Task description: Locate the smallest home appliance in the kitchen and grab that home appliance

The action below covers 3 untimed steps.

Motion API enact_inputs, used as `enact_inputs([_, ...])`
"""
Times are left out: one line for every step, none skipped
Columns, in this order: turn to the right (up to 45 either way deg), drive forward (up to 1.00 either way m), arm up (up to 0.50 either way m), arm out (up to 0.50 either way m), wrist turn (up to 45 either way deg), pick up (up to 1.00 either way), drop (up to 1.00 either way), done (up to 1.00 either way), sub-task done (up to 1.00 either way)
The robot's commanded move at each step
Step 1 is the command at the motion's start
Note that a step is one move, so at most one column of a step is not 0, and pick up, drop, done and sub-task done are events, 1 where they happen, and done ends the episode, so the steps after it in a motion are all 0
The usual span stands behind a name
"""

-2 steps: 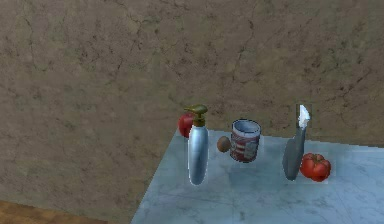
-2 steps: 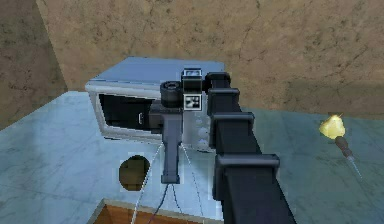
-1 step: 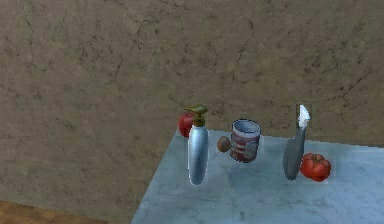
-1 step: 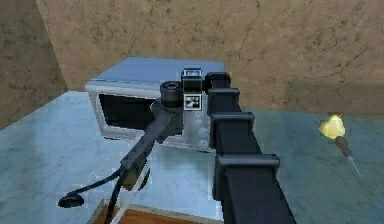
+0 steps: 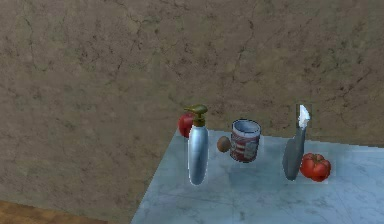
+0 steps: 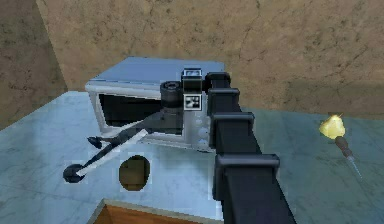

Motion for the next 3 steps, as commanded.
enact_inputs([0.0,0.00,0.00,0.00,45.0,0.00,0.00,0.00,0.00])
enact_inputs([0.0,0.00,0.00,0.00,45.0,0.00,0.00,0.00,0.00])
enact_inputs([0.0,0.00,0.00,0.00,18.0,0.00,0.00,0.00,0.00])
